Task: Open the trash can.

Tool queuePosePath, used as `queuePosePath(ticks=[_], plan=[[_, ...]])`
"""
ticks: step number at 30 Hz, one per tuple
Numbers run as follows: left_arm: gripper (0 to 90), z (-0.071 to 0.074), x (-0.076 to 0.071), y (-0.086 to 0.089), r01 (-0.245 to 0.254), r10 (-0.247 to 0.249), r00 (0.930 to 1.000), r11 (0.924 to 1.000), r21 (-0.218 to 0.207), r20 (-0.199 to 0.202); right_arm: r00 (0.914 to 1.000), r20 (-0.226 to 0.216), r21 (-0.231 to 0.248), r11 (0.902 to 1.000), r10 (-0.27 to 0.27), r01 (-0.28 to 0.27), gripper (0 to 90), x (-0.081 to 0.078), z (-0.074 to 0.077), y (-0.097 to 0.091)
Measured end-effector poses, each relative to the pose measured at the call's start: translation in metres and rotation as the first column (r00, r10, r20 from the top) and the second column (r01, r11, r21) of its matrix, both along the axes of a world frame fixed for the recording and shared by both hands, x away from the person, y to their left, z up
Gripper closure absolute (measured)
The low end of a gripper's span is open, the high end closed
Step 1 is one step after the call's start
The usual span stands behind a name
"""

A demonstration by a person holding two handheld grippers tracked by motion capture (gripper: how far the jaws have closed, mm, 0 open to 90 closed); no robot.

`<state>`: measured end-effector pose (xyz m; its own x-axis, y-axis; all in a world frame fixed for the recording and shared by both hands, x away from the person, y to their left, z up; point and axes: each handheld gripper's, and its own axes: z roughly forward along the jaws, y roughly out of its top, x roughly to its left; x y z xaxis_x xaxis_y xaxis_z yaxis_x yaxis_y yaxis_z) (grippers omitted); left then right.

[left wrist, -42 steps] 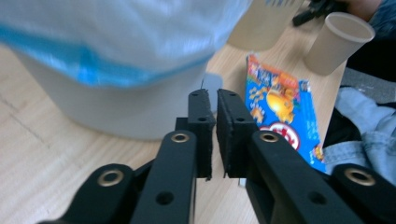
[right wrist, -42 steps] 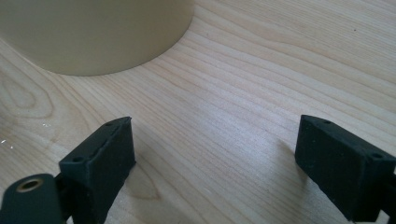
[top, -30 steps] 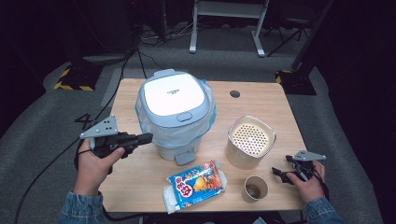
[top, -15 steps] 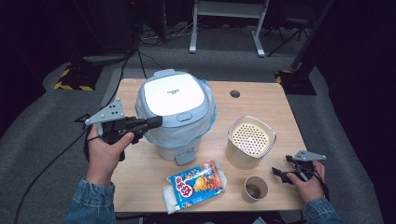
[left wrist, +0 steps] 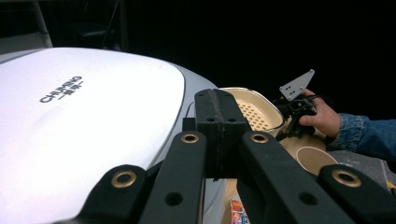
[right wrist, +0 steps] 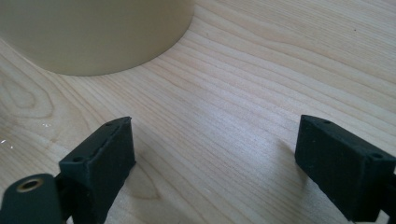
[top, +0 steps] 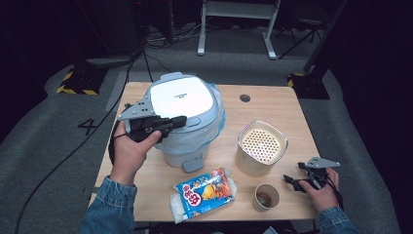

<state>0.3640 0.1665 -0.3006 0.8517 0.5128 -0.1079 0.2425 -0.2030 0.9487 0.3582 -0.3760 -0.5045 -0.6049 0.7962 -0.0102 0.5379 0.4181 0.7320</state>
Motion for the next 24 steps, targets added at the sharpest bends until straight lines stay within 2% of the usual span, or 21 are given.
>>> queuePosePath(ticks=[2,5,14,17,23,24], plan=[[89.8,0.0,0.001,-0.001,-0.001,0.001,1.0,1.0,0.009,0.002,1.0,0.0,0.0,1.0,0.0,0.0,12.0,0.0,0.0,0.0],[89.1,-0.001,0.003,-0.01,-0.009,0.009,0.9998,0.9988,0.048,0.018,1.0,0.0,0.0,1.0,0.0,0.0,12.0,0.0,0.0,0.0],[89.8,0.003,0.004,-0.019,-0.023,0.022,0.9996,0.9957,0.09,0.016,1.0,0.0,0.0,1.0,0.0,0.0,12.0,0.0,0.0,0.0],[89.9,0.004,0.003,-0.022,-0.03,0.025,0.9988,0.9929,0.115,0.041,1.0,0.0,0.0,1.0,0.0,0.0,12.0,0.0,0.0,0.0],[90.0,0.006,0.001,-0.025,-0.029,0.021,0.9986,0.9872,0.157,0.049,1.0,0.0,0.0,1.0,0.0,0.0,12.0,0.0,0.0,0.0],[90.0,0.008,0.001,-0.026,-0.029,0.02,0.9985,0.9844,0.173,0.052,1.0,0.0,0.0,1.0,0.0,0.0,12.0,0.0,0.0,0.0]])
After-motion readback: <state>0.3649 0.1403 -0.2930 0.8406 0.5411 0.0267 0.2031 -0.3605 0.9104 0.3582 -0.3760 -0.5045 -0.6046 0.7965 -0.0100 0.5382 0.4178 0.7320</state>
